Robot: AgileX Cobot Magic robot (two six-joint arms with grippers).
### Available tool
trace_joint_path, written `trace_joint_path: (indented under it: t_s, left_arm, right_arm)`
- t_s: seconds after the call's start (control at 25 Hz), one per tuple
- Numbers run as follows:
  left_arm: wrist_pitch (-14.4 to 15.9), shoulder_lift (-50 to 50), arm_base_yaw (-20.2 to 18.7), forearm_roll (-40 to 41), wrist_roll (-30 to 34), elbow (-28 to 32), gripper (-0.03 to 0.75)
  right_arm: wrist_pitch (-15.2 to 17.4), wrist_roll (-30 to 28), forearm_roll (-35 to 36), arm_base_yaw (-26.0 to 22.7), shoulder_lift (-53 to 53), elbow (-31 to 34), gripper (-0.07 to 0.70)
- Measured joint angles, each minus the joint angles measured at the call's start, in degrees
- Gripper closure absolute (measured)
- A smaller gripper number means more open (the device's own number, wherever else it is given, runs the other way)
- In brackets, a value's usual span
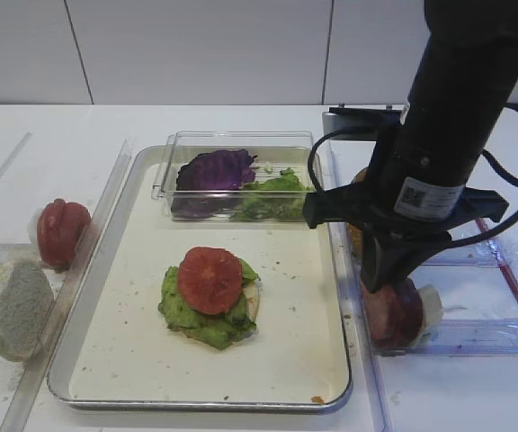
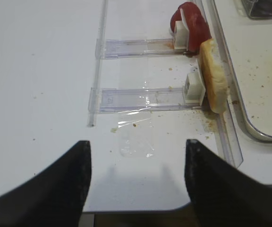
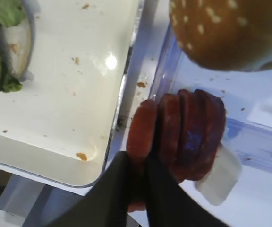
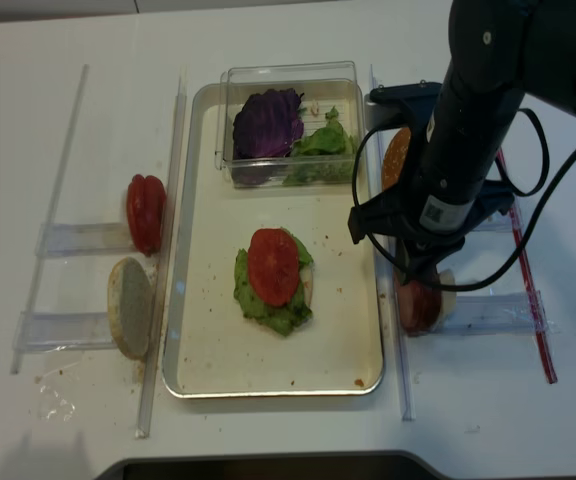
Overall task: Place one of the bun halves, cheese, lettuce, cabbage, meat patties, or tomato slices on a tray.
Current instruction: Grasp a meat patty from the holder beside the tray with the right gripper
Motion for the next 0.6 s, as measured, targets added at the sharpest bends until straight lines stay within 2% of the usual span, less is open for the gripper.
trace_joint_path:
  t_s: [0.24, 0.6]
  left_arm:
    - [0.0, 0.0, 0.0, 0.0, 0.0, 0.0, 0.3]
    - [0.0, 0.0, 0.0, 0.0, 0.0, 0.0, 0.3]
  right_arm:
    - [0.0, -0.13, 0.69, 0.0, -0.37, 0.0, 0.527]
    - [0.32, -0.13, 0.82, 0.0, -6.31, 0.0, 0.527]
